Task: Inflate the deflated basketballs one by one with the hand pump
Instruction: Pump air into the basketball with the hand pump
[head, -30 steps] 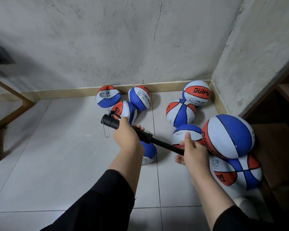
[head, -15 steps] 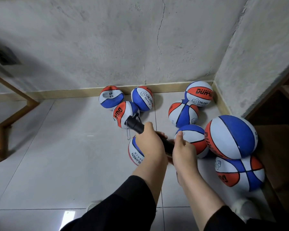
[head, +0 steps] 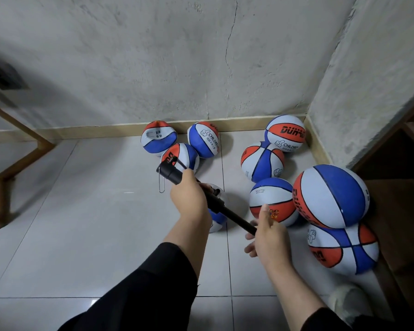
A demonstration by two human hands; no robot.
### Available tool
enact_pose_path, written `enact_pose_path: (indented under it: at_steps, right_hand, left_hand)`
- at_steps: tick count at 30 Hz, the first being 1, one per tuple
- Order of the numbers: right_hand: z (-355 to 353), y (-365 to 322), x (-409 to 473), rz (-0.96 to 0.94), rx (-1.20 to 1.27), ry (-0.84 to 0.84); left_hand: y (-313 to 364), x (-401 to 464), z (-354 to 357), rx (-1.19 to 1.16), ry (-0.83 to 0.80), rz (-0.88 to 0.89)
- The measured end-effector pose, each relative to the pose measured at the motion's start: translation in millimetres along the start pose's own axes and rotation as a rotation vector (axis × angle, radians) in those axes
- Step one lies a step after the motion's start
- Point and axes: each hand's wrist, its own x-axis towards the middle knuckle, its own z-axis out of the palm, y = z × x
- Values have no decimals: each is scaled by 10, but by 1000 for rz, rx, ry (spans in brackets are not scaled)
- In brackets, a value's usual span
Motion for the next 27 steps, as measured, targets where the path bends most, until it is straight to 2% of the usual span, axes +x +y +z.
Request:
enact_pose_path:
  at_steps: [4,9,17,19,23,27]
  right_hand:
    - [95,-223,-102,-43,-34,-49]
    - [202,-288,-79,-22,-68,-10]
    - [183,-207,-125,-41,21,-74]
    - [162,-137,-138,-57,41,-122]
    - [124,-23,-104,-154,75,-335]
    - [59,20,-88,-153,141,-356]
  left_hand:
    - [-94,-68,53,37,-35,-10]
    - [-274,-272,54,117,-47,5]
    - [-110,-147,43,14,-15,-45]
    - [-28,-33,31,6,16,-24]
    - [103,129,7,30,17,16]
    - [119,151,-4,16,8,0]
